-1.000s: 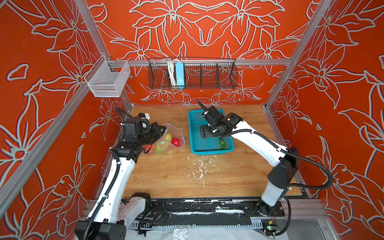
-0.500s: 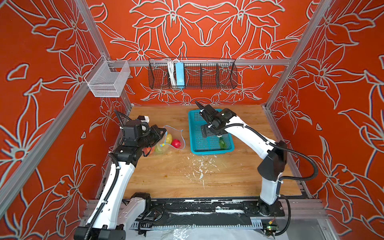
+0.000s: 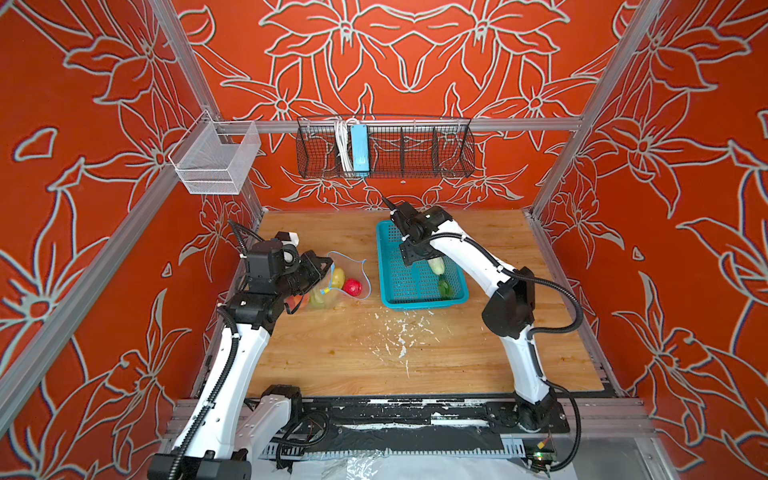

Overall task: Place the food in the zip-top bag and seal the zipper
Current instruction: 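Lower the right gripper onto the white radish and close on it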

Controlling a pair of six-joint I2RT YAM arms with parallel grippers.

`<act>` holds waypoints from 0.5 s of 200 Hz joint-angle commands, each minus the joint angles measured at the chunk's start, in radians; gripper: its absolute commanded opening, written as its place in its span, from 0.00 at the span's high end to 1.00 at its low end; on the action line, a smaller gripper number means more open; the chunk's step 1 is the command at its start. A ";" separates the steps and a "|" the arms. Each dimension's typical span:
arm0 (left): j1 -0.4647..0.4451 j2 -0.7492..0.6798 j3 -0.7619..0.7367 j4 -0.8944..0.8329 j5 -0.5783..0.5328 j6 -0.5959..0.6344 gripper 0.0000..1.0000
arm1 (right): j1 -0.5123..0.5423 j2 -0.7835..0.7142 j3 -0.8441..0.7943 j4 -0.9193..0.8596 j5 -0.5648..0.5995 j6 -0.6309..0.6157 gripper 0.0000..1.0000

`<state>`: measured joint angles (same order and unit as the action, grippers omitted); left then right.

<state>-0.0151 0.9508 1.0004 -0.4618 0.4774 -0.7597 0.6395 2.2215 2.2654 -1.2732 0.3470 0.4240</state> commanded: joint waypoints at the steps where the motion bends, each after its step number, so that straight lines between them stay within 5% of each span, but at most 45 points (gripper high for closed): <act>1: -0.006 -0.020 0.003 0.005 -0.010 0.011 1.00 | -0.020 0.048 0.047 -0.009 -0.013 -0.032 0.12; 100: -0.006 -0.021 -0.019 0.011 -0.006 0.016 1.00 | -0.136 0.260 0.213 -0.032 -0.126 0.039 0.21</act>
<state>-0.0151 0.9394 0.9974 -0.4622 0.4690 -0.7586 0.5251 2.4283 2.4233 -1.2713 0.2497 0.4221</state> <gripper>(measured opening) 0.047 0.803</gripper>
